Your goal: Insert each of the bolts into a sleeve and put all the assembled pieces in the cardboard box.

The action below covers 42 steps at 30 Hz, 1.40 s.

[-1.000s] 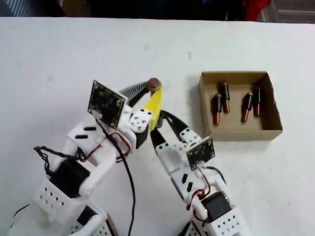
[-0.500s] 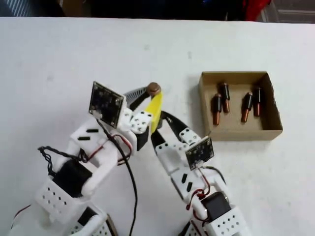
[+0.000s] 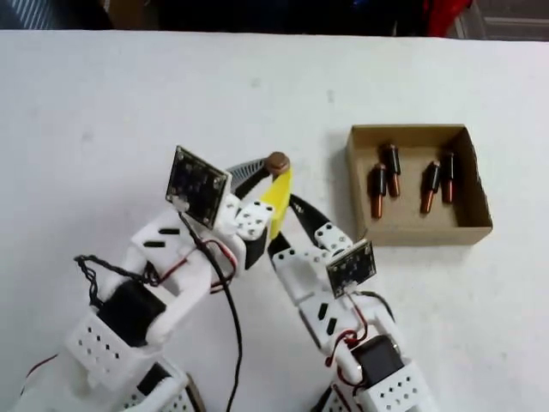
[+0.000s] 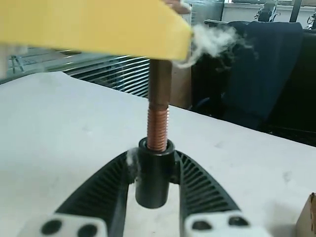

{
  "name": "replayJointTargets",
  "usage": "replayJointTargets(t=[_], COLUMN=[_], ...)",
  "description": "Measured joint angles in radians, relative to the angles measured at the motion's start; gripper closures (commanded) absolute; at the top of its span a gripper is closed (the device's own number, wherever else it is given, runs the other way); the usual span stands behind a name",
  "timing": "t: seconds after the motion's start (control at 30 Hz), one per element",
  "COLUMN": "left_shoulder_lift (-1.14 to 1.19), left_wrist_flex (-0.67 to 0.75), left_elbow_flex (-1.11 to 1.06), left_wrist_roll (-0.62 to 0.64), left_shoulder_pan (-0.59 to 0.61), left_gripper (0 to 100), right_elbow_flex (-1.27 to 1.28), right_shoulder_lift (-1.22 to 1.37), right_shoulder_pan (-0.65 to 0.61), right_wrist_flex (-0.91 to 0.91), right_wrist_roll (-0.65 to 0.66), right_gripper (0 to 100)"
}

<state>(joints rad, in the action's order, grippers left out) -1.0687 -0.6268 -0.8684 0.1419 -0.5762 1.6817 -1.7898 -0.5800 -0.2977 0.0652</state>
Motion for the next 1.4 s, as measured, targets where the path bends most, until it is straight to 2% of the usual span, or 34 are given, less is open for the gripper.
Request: replayJointTargets(t=[0.23, 0.47, 0.7, 0.77, 1.4], left_shoulder_lift=[0.000, 0.000, 0.000, 0.000, 0.000], left_wrist_flex=[0.000, 0.000, 0.000, 0.000, 0.000], left_elbow_flex=[-0.129, -0.146, -0.146, -0.146, -0.132], left_wrist_roll=[0.000, 0.000, -0.043, -0.035, -0.032], left_shoulder_pan=[0.000, 0.000, 0.000, 0.000, 0.061], left_gripper=[98, 97, 76, 74, 73], right_elbow_flex=[0.000, 0.000, 0.000, 0.000, 0.000], right_shoulder_lift=[0.002, 0.002, 0.002, 0.002, 0.003], right_shoulder_pan=[-0.005, -0.005, 0.003, 0.002, 0.002], right_wrist_flex=[0.000, 0.000, 0.000, 0.000, -0.006], right_wrist_roll=[-0.002, -0.002, -0.002, -0.002, -0.002], right_gripper=[98.1, 98.1, 98.1, 98.1, 98.1])
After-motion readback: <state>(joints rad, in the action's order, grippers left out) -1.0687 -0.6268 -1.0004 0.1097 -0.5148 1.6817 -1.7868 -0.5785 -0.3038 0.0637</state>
